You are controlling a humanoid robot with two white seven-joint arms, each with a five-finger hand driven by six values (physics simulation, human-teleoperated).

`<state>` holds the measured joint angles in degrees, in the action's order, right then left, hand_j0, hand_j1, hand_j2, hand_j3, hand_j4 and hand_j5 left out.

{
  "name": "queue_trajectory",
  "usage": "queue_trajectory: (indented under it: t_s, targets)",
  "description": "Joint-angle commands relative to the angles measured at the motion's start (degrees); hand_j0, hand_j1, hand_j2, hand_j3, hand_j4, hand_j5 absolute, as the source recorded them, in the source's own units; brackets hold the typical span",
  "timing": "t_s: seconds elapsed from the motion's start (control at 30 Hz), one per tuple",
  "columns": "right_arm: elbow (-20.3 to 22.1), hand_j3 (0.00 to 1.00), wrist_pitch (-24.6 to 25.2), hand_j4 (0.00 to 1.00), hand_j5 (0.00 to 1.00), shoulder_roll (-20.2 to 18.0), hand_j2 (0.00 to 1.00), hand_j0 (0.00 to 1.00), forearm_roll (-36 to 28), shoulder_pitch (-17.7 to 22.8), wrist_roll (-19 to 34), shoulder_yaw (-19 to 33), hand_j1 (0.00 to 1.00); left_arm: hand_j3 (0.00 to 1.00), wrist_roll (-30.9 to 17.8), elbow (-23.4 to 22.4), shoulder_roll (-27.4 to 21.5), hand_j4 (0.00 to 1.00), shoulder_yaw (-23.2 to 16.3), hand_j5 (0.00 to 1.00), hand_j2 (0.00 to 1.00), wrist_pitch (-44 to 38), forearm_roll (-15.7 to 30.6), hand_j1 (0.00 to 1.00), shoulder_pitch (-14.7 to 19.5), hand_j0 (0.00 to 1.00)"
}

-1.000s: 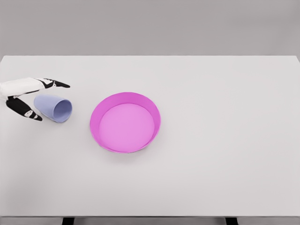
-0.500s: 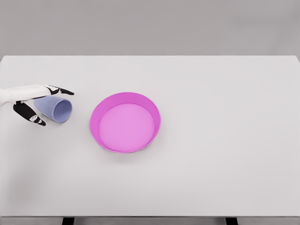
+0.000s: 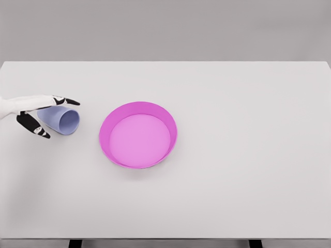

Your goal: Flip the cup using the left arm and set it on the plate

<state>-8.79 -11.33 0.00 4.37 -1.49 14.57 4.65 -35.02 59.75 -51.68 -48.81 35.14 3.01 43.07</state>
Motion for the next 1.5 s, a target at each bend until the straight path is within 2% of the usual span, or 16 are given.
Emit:
queue_trajectory:
  t_s: [0.0,0.07,0.1,0.13,0.17,0.33,0.47,0.57,0.67,0.77,0.83,0.93,1.13,1.27,1.33,1.47]
  targets:
    - [0.0,1.0,-0.01,1.0,1.0,0.0,1.0,1.0,0.02,0.0,0.02,0.01,1.0,1.0,0.02,-0.08,0.0,1.0,-0.32,1.0,1.0,-0.14,0.33,1.0,0.0,1.0]
    - [0.0,1.0,-0.01,1.0,1.0,0.0,1.0,1.0,0.02,0.0,0.02,0.01,1.0,1.0,0.02,-0.08,0.0,1.0,-0.32,1.0,1.0,-0.14,-0.72,1.0,0.0,1.0]
    - [0.0,1.0,-0.01,1.0,1.0,0.0,1.0,1.0,0.02,0.0,0.02,0.01,1.0,0.97,0.02,-0.08,0.0,0.97,-0.32,0.97,0.97,-0.14,-0.99,0.97,0.0,0.97]
    - [0.0,1.0,-0.01,1.0,1.0,0.0,1.0,1.0,0.02,0.0,0.02,0.01,1.0,0.86,0.02,-0.08,0.0,0.86,-0.32,0.86,0.86,-0.14,-0.9,0.86,-0.09,0.86]
    - [0.0,1.0,-0.01,1.0,1.0,0.0,1.0,1.0,0.02,0.0,0.02,0.01,1.0,0.82,0.02,-0.08,-0.09,0.82,-0.32,0.82,0.82,-0.14,-0.9,0.82,-0.09,0.82]
    - [0.0,1.0,-0.01,1.0,1.0,0.0,1.0,1.0,0.02,0.0,0.02,0.01,1.0,0.66,0.02,0.01,-0.09,0.66,-0.41,0.66,0.66,-0.14,-0.64,0.66,-0.26,0.66]
    - [0.0,1.0,-0.01,1.0,1.0,0.0,1.0,1.0,0.02,0.0,0.02,0.01,1.0,0.6,0.02,0.89,-0.09,0.6,-1.29,0.6,0.6,-0.14,0.77,0.6,-0.35,0.6]
    - [0.0,1.0,-0.01,1.0,1.0,0.0,1.0,1.0,0.02,0.0,0.02,0.01,1.0,0.52,0.02,8.36,-2.73,0.52,-1.47,0.52,0.52,-0.14,8.67,0.52,-0.79,0.52]
    - [0.0,1.0,-0.01,1.0,1.0,0.0,1.0,1.0,0.02,0.0,0.02,0.01,1.0,0.49,0.02,12.84,-5.54,0.49,-1.55,0.49,0.49,-0.14,18.6,0.49,-0.79,0.49]
    - [0.0,1.0,-0.01,1.0,1.0,0.0,1.0,1.0,0.02,0.0,0.02,0.01,1.0,0.46,0.02,15.92,-5.89,0.46,-1.55,0.46,0.46,-0.14,26.34,0.46,-0.79,0.46]
    - [0.0,1.0,-0.01,1.0,1.0,0.0,1.0,1.0,0.02,0.0,0.02,0.01,1.0,0.42,0.02,19.52,-5.98,0.42,-1.55,0.42,0.42,-0.14,33.72,0.42,-0.79,0.42]
    - [0.0,1.0,-0.01,1.0,1.0,0.0,1.0,1.0,0.02,0.0,0.02,0.01,1.0,0.41,0.02,23.39,-6.95,0.41,-1.47,0.41,0.41,-0.14,44.89,0.41,-0.7,0.41]
    - [0.0,1.0,-0.01,1.0,1.0,0.0,1.0,1.0,0.02,0.0,0.02,0.01,1.0,0.41,0.02,31.21,-6.51,0.41,-2.87,0.41,0.41,-0.42,59.74,0.41,-0.79,0.41]
    - [0.0,1.0,-0.01,1.0,1.0,0.0,1.0,1.0,0.02,0.0,0.02,0.01,1.0,0.41,0.02,30.77,-5.89,0.41,-7.44,0.41,0.41,-2.0,66.16,0.41,-0.53,0.41]
    - [0.0,1.0,-0.01,1.0,1.0,0.0,1.0,1.0,0.02,0.0,0.02,0.01,1.0,0.41,0.02,30.95,-5.72,0.41,-10.43,0.41,0.41,-4.99,67.56,0.41,-0.62,0.41]
    - [0.0,1.0,-0.01,1.0,1.0,0.0,1.0,1.0,0.02,0.0,0.02,0.01,1.0,0.41,0.02,36.22,-6.68,0.41,-14.21,0.41,0.41,-7.45,72.4,0.41,-0.88,0.41]
